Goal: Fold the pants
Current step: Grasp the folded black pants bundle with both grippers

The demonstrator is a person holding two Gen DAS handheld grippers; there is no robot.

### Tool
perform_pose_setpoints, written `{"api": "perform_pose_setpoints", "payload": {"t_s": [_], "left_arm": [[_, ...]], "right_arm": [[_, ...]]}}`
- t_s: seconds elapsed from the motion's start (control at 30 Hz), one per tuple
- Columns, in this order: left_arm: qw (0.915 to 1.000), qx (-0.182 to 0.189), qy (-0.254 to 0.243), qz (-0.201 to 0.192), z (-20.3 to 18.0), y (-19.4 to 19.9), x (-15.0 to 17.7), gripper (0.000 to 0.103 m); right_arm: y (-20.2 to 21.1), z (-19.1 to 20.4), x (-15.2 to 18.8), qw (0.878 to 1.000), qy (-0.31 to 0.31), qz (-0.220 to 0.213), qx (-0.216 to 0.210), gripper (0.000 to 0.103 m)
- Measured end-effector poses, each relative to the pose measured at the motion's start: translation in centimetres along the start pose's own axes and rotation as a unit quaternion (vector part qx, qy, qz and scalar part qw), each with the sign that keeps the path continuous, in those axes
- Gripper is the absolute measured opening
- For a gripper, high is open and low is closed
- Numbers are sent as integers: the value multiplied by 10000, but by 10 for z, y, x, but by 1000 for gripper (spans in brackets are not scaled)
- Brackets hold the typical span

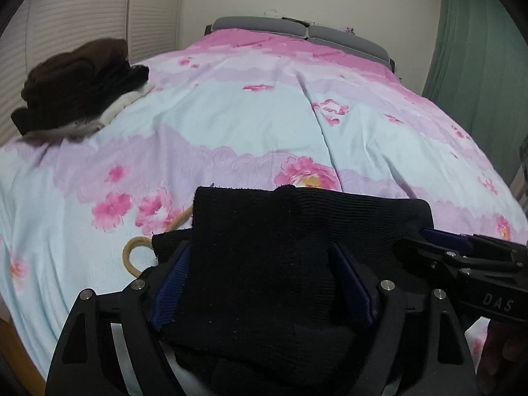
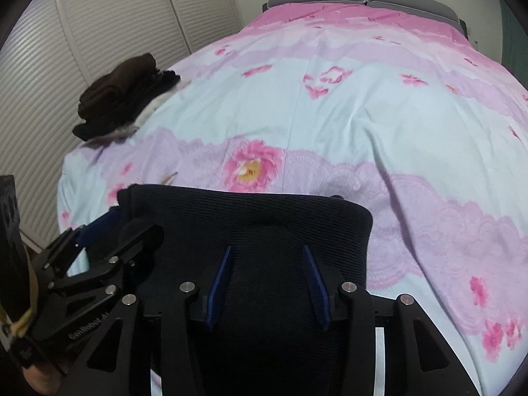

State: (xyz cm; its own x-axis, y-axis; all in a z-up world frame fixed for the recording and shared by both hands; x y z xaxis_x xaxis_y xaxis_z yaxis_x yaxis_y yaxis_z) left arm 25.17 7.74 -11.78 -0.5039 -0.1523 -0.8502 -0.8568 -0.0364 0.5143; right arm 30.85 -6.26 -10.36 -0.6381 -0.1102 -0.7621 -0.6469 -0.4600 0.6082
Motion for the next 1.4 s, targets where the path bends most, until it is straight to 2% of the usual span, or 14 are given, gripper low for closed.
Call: {"api": "perform_pose_setpoints", "payload": {"t_s": [0.13, 0.2, 0.3, 0.37, 0.43, 0.53, 0.63, 0.83, 0.97, 1.13, 1.4], "left_arm": [[9998, -45, -146, -126, -7, 14, -8, 84], [9996, -127, -157, -193, -7, 26, -15, 84], [9989, -217, -225, -355, -5, 47, -23, 94], [9981, -295, -254, -486, 0, 61, -27, 103], [9979, -345, -152, -530, 9, 73, -28, 103], [9987, -327, 139, -372, 23, 76, -23, 103], [9985, -315, 432, -134, 32, 69, -11, 103], [9967, -65, 812, 9, 32, 59, 4, 103], [9930, 211, 1152, 178, 35, 50, 12, 103], [9814, 504, 1790, 470, 44, 35, 25, 103], [9783, 512, 1929, 553, 39, 21, 33, 103]], "right_arm": [[5, 8, -2, 9999, 54, -78, -54, 67], [15, 13, -5, 9998, 102, -190, -43, 70], [36, 14, -9, 9990, 71, -427, 58, 75], [53, 9, -10, 9981, -62, -602, 118, 81], [69, 1, -8, 9968, -241, -737, 198, 90], [87, -14, 0, 9946, -559, -831, 270, 91], [92, -31, 13, 9915, -1022, -747, 296, 91], [79, -52, 40, 9762, -2114, -462, -167, 91], [72, -48, 47, 9708, -2320, -450, -413, 91], [58, -46, 53, 9641, -2550, -392, -623, 93], [43, -58, 63, 9507, -2960, -320, -870, 99]]}}
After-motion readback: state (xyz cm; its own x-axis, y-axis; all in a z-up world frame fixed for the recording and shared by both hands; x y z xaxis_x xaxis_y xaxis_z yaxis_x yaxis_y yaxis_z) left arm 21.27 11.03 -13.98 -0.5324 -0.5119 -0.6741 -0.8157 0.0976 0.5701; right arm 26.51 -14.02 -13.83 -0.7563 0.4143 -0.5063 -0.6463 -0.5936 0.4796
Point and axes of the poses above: each gripper's, at about its wrist camera, not at the fingertips, and y roughly against the way its jaws point, z to its left, x to its underside, the point moved 3 cm from there along -y, roughly the way its jaws point, and after that the axes turned 12 degrees about -z, right-handed, at the moved point
